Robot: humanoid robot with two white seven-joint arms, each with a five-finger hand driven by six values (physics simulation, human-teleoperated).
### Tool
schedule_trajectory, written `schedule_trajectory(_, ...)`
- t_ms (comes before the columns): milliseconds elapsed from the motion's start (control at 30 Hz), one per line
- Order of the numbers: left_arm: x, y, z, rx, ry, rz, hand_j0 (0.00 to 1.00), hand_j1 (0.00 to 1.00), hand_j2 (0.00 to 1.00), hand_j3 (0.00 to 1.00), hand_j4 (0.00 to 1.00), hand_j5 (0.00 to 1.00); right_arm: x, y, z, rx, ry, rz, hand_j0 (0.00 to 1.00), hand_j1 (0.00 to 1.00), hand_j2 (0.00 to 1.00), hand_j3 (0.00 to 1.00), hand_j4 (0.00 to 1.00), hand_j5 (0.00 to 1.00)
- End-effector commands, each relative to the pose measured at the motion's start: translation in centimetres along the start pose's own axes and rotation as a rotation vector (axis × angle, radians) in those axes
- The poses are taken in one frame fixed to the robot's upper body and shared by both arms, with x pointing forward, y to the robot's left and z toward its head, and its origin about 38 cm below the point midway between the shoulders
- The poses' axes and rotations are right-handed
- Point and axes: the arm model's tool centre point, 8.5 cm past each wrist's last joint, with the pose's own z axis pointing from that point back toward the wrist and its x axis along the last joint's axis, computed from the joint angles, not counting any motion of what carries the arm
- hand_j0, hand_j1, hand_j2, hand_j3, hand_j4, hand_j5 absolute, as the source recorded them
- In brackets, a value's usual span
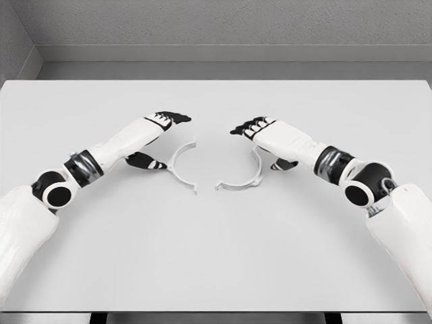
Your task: Assemble PVC drainage pipe clamps
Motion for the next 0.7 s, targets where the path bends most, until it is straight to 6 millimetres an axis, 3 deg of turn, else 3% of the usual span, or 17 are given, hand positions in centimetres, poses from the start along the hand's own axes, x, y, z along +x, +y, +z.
schedule_trajectory(0, 0.2, -0.1, -0.2, 0.005, -0.006, 0.005, 1.00, 1.00, 1.00, 1.00, 1.00, 1.00, 0.3, 0.4, -0.6, 0.002, -0.004, -0.015, 1.00, 1.00, 1.00, 1.00, 1.00, 1.00)
schedule_trajectory(467, 2.2, -0.8, -1.0, 0.008, -0.055, -0.003, 1.00, 1.00, 1.00, 1.00, 1.00, 1.00, 1.9, 0.4, -2.0, -0.004, -0.026, -0.023, 1.00, 1.00, 1.00, 1.00, 1.00, 1.00)
schedule_trajectory(667, 2.5, -1.6, -1.2, 0.004, -0.059, 0.008, 1.00, 1.00, 1.00, 1.00, 1.00, 1.00, 1.2, -0.5, -1.7, -0.022, -0.011, -0.017, 1.00, 1.00, 1.00, 1.00, 1.00, 1.00)
